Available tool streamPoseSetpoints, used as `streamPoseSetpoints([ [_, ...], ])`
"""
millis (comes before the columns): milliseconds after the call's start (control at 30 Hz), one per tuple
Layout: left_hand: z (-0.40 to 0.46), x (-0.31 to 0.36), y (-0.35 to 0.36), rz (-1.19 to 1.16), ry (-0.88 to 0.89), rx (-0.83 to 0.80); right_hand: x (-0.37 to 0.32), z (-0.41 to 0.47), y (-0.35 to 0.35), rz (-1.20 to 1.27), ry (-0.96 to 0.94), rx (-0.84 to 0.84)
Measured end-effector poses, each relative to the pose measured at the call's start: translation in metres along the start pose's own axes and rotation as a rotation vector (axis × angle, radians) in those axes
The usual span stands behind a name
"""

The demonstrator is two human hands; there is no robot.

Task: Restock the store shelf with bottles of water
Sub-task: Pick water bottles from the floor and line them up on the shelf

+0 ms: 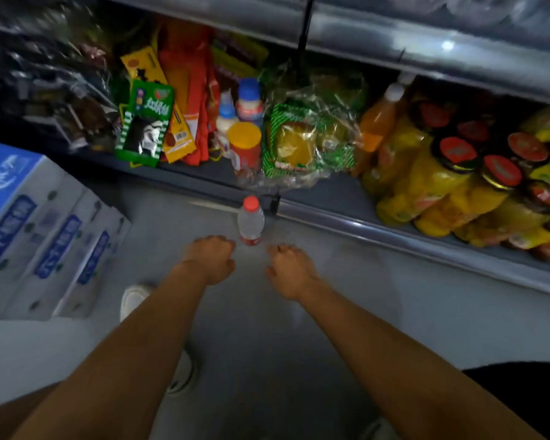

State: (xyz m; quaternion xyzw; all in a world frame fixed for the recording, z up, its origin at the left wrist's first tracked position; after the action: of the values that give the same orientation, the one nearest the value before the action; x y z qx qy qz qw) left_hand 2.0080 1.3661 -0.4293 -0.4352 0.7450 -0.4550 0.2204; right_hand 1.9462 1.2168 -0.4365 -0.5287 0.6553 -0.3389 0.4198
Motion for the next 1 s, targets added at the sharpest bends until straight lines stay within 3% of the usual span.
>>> streamPoseSetpoints([
  [200, 0.022, -0.003, 0.041, -0.002, 0.000, -0.155, 0.010, 0.023, 0.037, 0.083, 0.062, -0.081],
  [333, 0.034, -0.011, 0.048, -0.005, -0.012, -0.191, 0.009, 0.049, 0.021, 0.152, 0.117, 0.028],
  [433, 0.041, -0.018, 0.047, -0.013, -0.018, -0.178, 0.001, 0.073, -0.005, 0.273, 0.110, 0.161],
  [533, 0.045, -0.024, 0.043, -0.021, -0.022, -0.158, -0.010, 0.094, -0.025, 0.226, 0.042, 0.212],
  [700, 0.046, -0.030, 0.037, -0.012, -0.018, -0.133, -0.018, 0.107, -0.042, 0.081, -0.014, 0.207],
  [1000, 0.023, -0.028, 0.008, 0.041, 0.005, -0.027, -0.021, 0.071, -0.058, 0.126, -0.042, 0.179],
])
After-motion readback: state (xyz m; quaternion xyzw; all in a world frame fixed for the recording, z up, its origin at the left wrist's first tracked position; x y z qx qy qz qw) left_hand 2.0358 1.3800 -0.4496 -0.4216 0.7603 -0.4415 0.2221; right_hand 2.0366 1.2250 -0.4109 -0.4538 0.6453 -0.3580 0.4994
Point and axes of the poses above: each hand's wrist, its own z-axis towards the middle knuckle, its own y-axis out of the palm, x = y × z, the point moved 3 cm from there along z, towards the middle knuckle, and after that the axes turned 4 degrees about y, right-handed, at the moved point
